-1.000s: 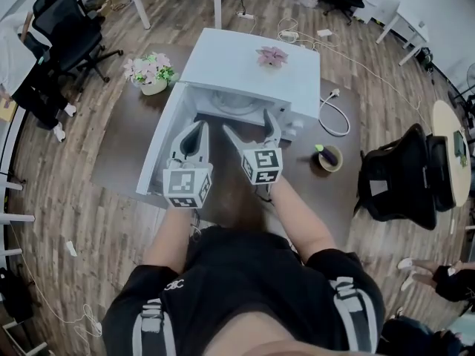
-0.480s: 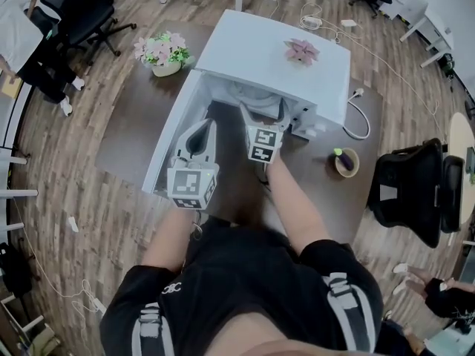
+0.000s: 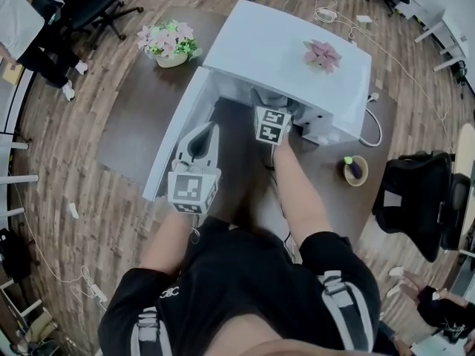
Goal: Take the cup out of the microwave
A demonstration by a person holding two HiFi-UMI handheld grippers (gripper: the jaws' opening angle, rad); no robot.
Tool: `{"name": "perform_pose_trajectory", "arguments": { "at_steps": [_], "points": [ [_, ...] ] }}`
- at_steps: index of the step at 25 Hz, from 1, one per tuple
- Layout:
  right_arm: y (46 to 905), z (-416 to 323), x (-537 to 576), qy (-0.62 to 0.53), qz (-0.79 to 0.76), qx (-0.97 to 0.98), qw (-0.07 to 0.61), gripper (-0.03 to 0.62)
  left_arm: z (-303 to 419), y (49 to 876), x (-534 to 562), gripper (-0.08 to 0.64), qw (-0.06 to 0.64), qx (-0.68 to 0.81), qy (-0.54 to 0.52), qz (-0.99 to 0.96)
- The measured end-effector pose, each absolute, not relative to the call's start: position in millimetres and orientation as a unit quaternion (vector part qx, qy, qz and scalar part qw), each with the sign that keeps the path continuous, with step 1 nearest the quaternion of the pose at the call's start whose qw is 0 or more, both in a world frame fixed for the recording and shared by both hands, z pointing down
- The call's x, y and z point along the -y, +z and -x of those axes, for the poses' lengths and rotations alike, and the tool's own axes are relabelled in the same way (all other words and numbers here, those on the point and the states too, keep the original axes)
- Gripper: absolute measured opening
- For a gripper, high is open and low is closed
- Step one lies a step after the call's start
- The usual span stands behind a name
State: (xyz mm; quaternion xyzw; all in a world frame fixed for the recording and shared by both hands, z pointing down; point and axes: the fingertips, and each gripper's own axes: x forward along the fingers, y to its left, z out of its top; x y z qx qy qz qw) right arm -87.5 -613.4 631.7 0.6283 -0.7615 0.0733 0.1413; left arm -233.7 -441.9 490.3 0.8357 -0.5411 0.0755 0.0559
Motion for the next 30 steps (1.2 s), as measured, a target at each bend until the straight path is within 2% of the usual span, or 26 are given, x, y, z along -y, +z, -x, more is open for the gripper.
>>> {"name": "perform_pose_trajectory", "arguments": {
  "at_steps": [9,12,14,30],
  "points": [
    [641,101,640,0.085,-0.606,0.772,0.173,0.477,230,501,441,0.002,0.061,0.528,0.088,-0.842],
    [641,105,643,0.077,-0.605,0.773,0.176,0.439,226,500,440,0.002,0.057,0.523,0.089,-0.845],
    [640,107,642,0.067,-0.608,0.772,0.172,0.391,227,499,438,0.002,0.057,0.524,0.09,-0.845],
    [617,102,569,0.068,-0.603,0.782,0.139,0.382,221,484,415,0.002,0.047,0.517,0.073,-0.852]
  ]
}}
